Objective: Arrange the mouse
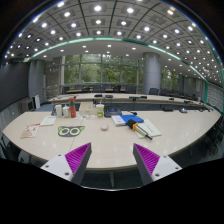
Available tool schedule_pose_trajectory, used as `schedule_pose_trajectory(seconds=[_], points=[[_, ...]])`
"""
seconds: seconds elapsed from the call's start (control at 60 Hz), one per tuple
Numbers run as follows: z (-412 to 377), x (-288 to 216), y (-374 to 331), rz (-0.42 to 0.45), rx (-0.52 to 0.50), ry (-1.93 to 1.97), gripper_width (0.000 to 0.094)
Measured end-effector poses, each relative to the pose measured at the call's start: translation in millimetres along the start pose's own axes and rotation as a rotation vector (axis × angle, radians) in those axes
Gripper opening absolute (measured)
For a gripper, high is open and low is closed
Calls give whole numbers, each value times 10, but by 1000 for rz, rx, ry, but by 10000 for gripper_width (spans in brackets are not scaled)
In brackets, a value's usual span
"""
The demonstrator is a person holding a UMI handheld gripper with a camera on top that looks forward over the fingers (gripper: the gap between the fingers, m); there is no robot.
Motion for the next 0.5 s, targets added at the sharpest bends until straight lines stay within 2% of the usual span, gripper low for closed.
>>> schedule_pose_trajectory(seconds=[0.2,0.5], points=[[-122,129,143,-48,59,-9,847],[-505,640,577,-238,112,15,843]])
Point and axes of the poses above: the point between the fingertips, and its own axes, seen from behind it with the camera up: z to the right, x down, y forward, the way the camera looks, the point moved 1 cm from there along -y, backward, against the way the camera looks, and after that the axes turned 2 degrees about x, right-handed, at the moved point
